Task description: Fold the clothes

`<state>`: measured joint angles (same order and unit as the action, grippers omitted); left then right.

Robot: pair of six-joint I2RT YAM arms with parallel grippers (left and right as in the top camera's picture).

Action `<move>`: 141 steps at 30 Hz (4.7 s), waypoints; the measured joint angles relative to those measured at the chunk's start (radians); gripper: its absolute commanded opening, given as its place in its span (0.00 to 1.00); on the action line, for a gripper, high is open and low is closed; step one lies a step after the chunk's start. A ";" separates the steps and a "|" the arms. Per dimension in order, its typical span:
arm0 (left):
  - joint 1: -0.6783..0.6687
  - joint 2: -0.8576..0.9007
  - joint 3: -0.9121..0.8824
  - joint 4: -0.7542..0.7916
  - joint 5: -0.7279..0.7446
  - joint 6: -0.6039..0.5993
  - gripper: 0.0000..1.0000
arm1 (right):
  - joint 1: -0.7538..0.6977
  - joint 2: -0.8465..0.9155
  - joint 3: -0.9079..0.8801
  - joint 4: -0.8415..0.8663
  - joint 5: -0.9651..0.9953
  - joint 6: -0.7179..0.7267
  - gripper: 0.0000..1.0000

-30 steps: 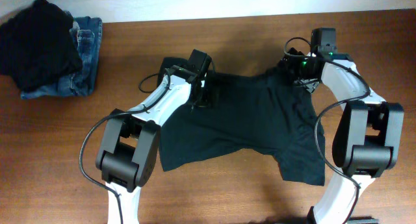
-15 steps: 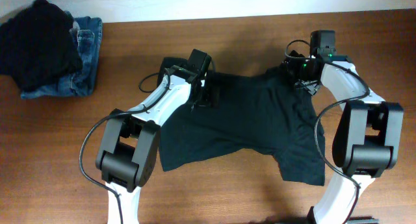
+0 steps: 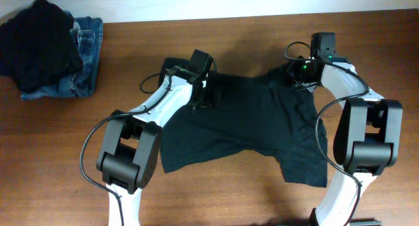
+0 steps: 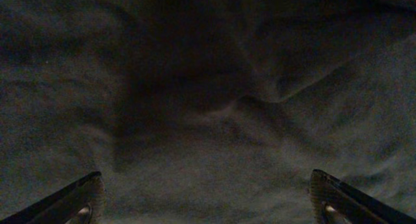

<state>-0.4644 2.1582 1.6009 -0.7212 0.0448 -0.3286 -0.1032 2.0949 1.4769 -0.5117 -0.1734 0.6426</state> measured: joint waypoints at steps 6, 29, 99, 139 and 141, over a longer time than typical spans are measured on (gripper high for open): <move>0.000 0.000 0.000 0.000 0.000 0.000 0.99 | 0.000 0.000 0.000 0.001 -0.005 0.002 0.10; 0.000 0.000 0.000 0.001 -0.001 0.000 0.99 | 0.000 0.003 -0.006 0.411 -0.202 0.001 0.04; 0.000 0.000 0.000 0.005 0.000 -0.004 0.99 | 0.164 0.066 -0.006 0.277 -0.078 0.011 0.42; 0.000 0.000 0.000 0.007 0.000 -0.004 0.99 | 0.164 0.092 -0.007 0.541 -0.053 -0.007 0.63; 0.000 0.000 0.000 0.008 0.000 -0.005 0.99 | 0.164 0.092 -0.007 0.517 -0.049 -0.004 0.79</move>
<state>-0.4648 2.1582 1.6009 -0.7136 0.0448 -0.3332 0.0608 2.1872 1.4696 0.0055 -0.2226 0.6384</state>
